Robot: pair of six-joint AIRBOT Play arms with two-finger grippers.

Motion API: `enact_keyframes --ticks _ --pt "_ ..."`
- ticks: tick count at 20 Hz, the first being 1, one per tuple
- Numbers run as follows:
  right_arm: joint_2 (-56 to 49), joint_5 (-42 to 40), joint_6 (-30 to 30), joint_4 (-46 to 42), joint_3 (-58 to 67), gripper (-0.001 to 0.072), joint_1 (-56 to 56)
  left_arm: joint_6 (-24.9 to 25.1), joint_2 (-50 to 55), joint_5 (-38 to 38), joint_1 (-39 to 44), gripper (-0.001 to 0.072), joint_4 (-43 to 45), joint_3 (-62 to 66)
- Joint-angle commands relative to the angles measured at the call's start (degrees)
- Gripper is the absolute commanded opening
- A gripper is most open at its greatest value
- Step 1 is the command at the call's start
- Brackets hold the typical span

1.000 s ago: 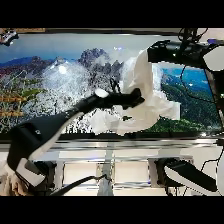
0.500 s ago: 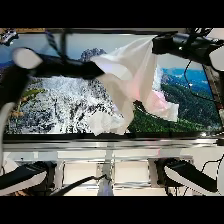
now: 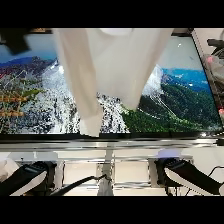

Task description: Fold the clothes and pants, and hang the long-sleeved shirts on hangers.

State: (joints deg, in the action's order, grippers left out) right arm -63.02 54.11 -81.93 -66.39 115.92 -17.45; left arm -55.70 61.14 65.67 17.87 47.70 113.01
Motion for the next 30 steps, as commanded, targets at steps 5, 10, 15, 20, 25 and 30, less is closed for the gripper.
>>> enact_keyframes --ticks 5,10,15,20,25,30 --pt "-0.5 2.2 -1.9 0.0 -4.3 0.0025 -0.8 1.3 0.7 0.4 0.1 0.0005 6.0 -0.2" --pt "-7.9 6.7 -2.0 -0.4 -20.4 0.0025 -0.8 -5.9 8.1 13.7 0.1 0.0005 11.8 -10.6" --pt "-13.4 2.5 -2.9 1.6 -35.7 0.0025 -0.8 -1.7 15.6 14.5 0.3 0.0005 -1.2 -29.4" --pt "-19.4 -4.3 -6.3 1.6 -36.4 0.0026 -0.7 3.7 22.7 15.0 0.2 0.0006 -11.8 -33.4" --pt "-23.4 -8.4 -11.1 0.2 -36.4 0.0373 -0.7 5.9 23.2 11.5 -0.7 0.0005 -12.2 -33.4" --pt "-16.1 5.5 2.7 -1.6 -34.4 0.042 -2.8 5.9 23.8 6.3 -3.7 0.0005 -12.3 -33.4"
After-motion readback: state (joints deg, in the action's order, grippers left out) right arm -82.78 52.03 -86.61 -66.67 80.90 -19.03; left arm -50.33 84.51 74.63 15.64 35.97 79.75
